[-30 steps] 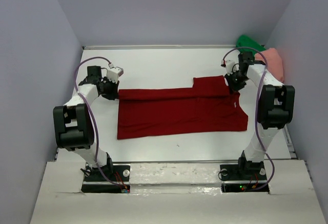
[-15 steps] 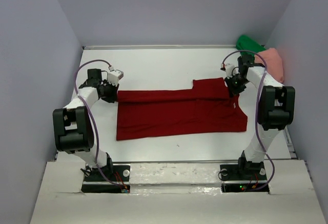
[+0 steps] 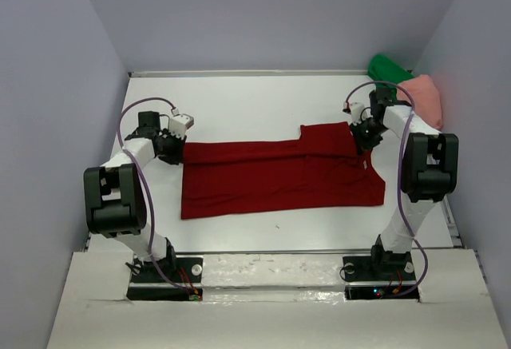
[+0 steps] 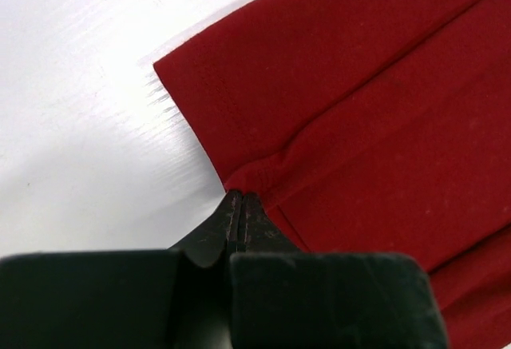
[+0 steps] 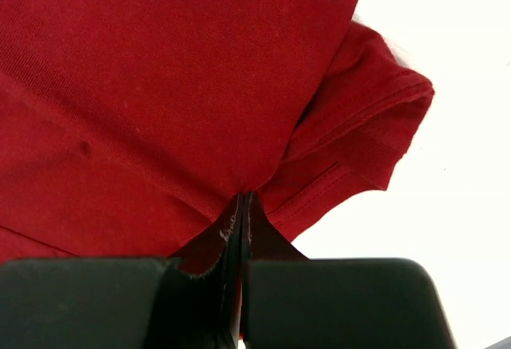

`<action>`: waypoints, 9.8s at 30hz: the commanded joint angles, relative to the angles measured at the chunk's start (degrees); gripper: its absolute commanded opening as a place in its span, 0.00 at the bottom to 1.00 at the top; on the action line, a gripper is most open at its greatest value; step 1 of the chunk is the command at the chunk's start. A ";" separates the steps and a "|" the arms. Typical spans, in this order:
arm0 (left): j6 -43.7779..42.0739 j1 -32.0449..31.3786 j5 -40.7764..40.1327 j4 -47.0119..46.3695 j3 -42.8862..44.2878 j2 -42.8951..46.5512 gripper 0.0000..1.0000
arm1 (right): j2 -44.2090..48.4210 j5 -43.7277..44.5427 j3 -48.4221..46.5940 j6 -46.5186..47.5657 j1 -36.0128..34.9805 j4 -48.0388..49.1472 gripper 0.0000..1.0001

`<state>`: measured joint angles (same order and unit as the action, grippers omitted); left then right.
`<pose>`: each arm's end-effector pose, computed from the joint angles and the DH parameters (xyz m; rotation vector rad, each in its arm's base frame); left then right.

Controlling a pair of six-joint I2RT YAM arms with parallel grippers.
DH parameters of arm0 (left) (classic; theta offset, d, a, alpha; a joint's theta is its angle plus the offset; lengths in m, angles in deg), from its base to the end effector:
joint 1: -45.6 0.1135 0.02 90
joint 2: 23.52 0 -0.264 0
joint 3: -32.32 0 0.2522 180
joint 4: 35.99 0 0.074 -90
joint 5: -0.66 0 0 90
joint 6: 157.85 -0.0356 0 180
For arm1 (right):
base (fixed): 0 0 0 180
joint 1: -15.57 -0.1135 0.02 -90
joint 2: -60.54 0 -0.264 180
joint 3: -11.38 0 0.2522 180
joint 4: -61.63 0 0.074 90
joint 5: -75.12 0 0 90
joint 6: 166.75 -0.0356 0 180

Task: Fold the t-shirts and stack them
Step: Fold the other side of the tshirt into a rectangle

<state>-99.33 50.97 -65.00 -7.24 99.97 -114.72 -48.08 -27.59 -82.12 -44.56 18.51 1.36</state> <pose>0.3218 0.0155 0.1925 0.7088 2.2806 -0.2303 0.3751 -0.0114 0.1927 -0.7527 2.7247 0.1908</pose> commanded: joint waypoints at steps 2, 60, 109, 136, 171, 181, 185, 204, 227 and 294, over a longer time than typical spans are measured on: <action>-1.65 0.00 0.18 -0.48 -0.98 -0.82 0.12 | -1.59 -0.38 -0.06 0.77 0.14 -0.17 0.00; 6.00 8.96 -5.80 -8.13 -10.47 25.10 0.76 | -27.26 -6.28 -40.14 -5.56 -11.11 -2.98 0.57; 5.91 9.14 -2.46 -6.90 -9.94 30.38 0.77 | -10.75 0.05 -30.65 -3.09 -11.11 -6.93 0.00; 5.47 9.14 0.89 -6.02 -9.59 31.61 0.77 | 13.25 -0.65 -2.35 -5.11 -18.23 -15.37 0.00; 4.85 9.14 2.56 -4.88 -9.33 29.94 0.77 | 8.25 3.39 1.70 -11.09 -22.80 -5.01 0.37; 4.77 9.22 2.47 -4.70 -9.33 29.76 0.77 | 1.48 5.59 -1.29 -10.48 -22.80 -2.45 0.17; 4.77 9.22 2.47 -4.61 -9.24 29.67 0.77 | 0.95 4.54 -1.73 -10.04 -22.80 -3.85 0.13; 4.77 9.22 2.73 -4.17 -8.89 30.55 0.77 | 1.22 3.40 1.78 -8.81 -22.80 -7.20 0.00; 4.50 9.22 3.44 -4.00 -9.06 31.08 0.77 | 9.46 -12.89 4.51 -7.04 -33.17 -21.18 0.00; 4.41 9.31 3.26 -3.73 -9.06 30.47 0.77 | 4.91 -4.51 4.60 -7.93 -33.17 -13.53 0.00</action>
<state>-94.37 59.95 -62.79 -11.07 89.56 -84.95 -42.33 -27.04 -75.87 -52.74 -14.85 -10.77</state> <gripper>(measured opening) 0.771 0.036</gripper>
